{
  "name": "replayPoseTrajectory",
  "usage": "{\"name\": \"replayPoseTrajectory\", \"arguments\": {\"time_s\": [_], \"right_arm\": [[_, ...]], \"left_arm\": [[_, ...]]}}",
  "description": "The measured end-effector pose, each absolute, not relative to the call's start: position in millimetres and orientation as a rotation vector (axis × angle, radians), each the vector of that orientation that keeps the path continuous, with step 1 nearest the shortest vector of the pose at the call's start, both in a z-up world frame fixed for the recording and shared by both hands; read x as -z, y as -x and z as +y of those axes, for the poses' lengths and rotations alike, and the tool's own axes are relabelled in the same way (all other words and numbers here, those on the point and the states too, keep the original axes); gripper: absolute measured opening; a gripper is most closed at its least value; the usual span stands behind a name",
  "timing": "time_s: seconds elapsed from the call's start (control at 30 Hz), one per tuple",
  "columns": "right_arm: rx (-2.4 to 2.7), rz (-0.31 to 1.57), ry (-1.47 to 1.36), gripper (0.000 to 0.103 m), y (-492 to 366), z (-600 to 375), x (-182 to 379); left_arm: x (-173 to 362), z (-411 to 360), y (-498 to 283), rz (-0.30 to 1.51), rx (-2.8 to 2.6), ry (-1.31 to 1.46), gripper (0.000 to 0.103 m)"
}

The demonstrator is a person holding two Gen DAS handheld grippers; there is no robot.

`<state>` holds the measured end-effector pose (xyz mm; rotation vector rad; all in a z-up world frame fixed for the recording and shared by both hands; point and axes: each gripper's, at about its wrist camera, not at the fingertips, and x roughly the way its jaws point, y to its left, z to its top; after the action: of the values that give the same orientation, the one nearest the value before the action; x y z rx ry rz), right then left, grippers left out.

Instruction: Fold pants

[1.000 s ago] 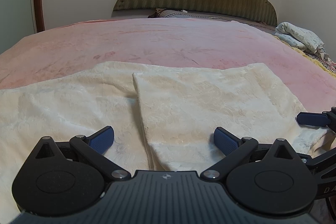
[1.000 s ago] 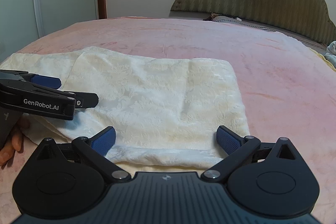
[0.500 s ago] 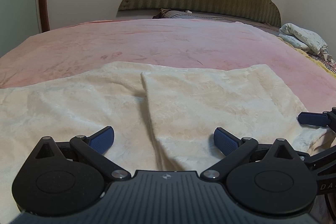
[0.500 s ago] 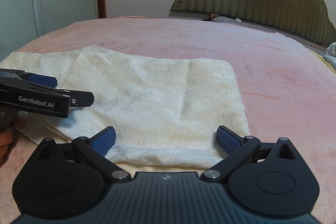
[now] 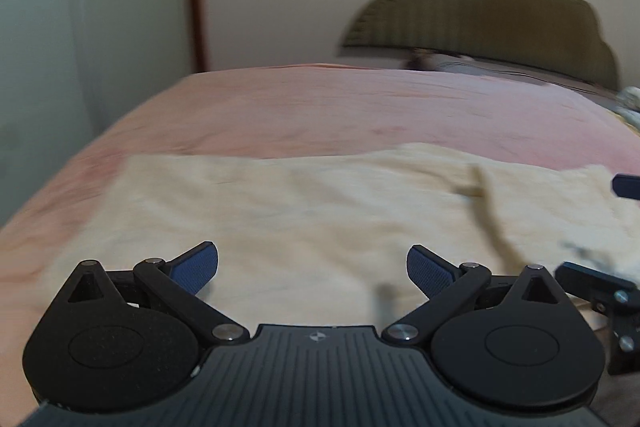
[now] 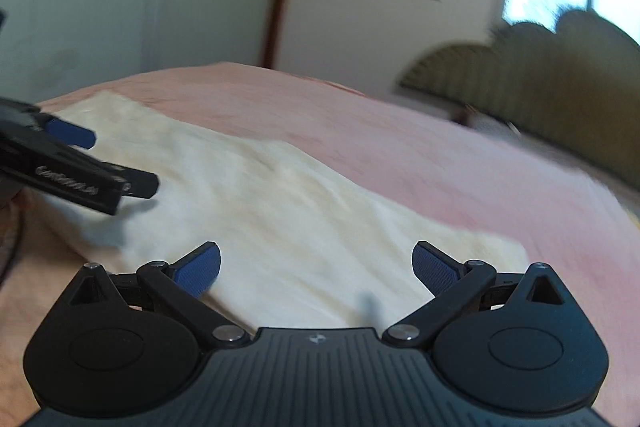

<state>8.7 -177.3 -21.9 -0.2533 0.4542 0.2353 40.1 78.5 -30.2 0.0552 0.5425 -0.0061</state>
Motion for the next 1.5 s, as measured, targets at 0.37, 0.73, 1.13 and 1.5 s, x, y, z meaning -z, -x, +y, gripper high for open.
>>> {"name": "replayPoseTrajectory", "arguments": {"time_s": [0.37, 0.73, 1.13, 1.5], "right_arm": [[-0.577, 0.32, 0.57, 0.103, 7.4, -40.5, 28.3], [-0.534, 0.199, 0.858, 0.086, 7.6, 24.2, 62.4], [-0.647, 0.153, 0.921, 0.016, -12.9, 73.7, 70.8], [-0.79, 0.348, 0.541, 0.016, -39.9, 30.0, 23.3]], "left_arm": [[-0.6, 209.7, 2.8, 0.566, -0.268, 0.119, 0.102], [26.4, 256.6, -9.1, 0.734, -0.006, 0.622, 0.101], [53.7, 271.8, -58.1, 0.71, 0.143, 1.015, 0.102], [55.5, 266.4, -106.1, 0.671, 0.119, 1.033, 0.096]]}}
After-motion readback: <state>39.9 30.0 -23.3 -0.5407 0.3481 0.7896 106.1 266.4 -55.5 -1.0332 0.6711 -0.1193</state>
